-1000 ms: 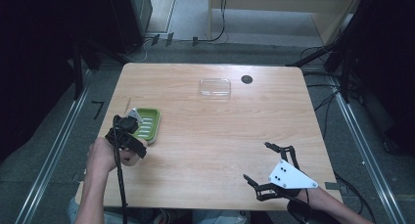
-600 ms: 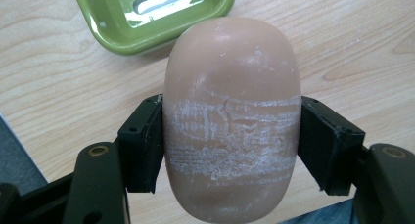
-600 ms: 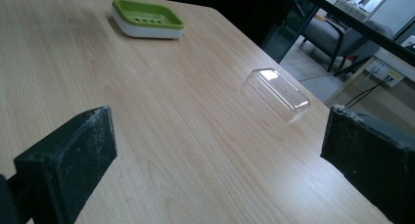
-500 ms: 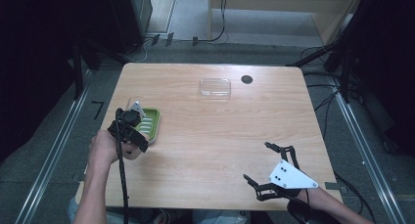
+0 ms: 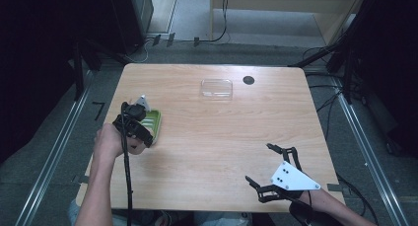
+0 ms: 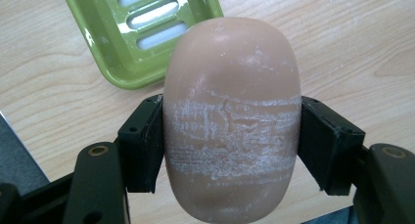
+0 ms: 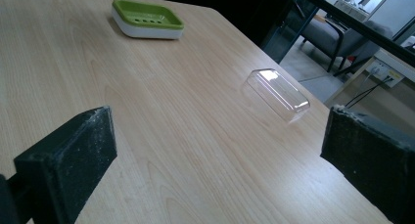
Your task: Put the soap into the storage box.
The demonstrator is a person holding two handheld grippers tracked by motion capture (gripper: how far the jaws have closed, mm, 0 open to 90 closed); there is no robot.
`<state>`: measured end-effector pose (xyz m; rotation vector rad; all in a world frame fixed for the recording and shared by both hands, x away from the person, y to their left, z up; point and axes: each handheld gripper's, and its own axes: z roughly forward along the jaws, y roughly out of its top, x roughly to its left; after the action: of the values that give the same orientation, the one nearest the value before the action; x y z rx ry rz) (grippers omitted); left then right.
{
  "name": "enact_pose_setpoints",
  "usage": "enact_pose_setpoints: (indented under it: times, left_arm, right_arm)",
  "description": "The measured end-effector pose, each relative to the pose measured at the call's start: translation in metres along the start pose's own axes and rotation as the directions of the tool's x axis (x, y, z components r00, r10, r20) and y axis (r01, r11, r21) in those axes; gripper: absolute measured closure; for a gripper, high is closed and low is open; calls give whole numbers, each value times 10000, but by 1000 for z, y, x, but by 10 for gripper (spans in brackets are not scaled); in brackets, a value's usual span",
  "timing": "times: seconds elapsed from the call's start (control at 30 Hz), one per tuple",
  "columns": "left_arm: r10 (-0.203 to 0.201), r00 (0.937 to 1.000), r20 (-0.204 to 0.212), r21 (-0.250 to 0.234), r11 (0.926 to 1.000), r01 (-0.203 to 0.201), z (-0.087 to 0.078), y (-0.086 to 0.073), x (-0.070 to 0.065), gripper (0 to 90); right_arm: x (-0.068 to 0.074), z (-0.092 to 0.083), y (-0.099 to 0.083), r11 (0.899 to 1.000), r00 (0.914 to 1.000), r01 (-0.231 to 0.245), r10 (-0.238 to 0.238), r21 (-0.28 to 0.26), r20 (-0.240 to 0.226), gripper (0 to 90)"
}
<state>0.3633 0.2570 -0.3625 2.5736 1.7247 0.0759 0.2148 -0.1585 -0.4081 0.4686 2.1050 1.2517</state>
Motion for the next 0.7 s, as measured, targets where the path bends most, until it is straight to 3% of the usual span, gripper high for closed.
enact_pose_setpoints:
  times: [0.43,0.7]
  left_arm:
    - [145,9999,-87,-4,9999,-145,-6,16,-1,336]
    - [33,9998,-176,-39,10000,-33,-9,23,3,336]
  right_arm:
    - [0,0,0,10000,10000,16,-16,-15,-2,0]
    - [0,0,0,10000,10000,-38,38,-25,-2,0]
